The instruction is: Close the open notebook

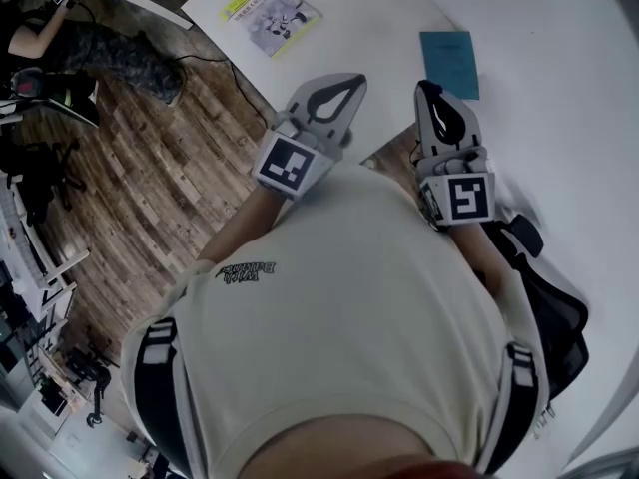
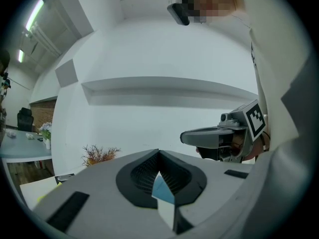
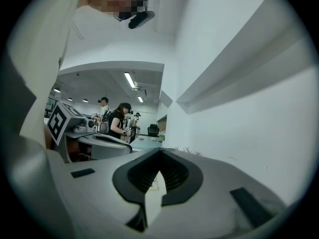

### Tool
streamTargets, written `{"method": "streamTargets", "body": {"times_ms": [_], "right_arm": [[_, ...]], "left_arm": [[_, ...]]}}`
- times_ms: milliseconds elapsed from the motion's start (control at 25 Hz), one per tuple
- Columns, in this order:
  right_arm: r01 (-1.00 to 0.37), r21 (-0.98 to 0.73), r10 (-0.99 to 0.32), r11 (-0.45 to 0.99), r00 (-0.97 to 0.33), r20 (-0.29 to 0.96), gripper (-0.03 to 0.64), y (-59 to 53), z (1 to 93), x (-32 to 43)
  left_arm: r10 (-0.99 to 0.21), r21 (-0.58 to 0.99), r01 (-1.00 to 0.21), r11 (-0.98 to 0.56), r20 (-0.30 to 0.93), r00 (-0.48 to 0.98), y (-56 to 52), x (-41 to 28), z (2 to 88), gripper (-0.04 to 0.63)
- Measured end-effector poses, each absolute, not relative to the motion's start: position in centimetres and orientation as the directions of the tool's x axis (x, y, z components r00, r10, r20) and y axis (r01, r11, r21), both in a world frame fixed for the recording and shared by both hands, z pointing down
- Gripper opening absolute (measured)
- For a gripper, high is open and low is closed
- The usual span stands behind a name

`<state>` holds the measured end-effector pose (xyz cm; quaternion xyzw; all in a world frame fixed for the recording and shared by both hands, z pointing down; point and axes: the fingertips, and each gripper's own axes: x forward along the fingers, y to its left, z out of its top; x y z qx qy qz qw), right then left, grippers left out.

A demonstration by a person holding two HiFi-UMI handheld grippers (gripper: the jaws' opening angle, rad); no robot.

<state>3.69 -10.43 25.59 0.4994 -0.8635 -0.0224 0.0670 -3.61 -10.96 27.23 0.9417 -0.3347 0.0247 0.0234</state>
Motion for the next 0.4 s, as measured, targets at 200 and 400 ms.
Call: {"method": "streamTargets", "body": {"times_ms": [200,400], "right_arm": [[-0.855,0.09,-0.859,0.511,-0.503,0.097,0.0,-10.59,25.79,3.57],[-0.854,0.103,-0.861,0.509,-0.504,0.076,0.0,-10.79,25.39,3.57]], "left_arm": [[-0.625,0.032,-0.628,-0.778,0.071,0.778,-10.99,-3.48,27.28,0.013],[-0.616,0.043,-0.621,-0.783,0.086,0.783,-11.15,-3.07,27.61,0.012]]}}
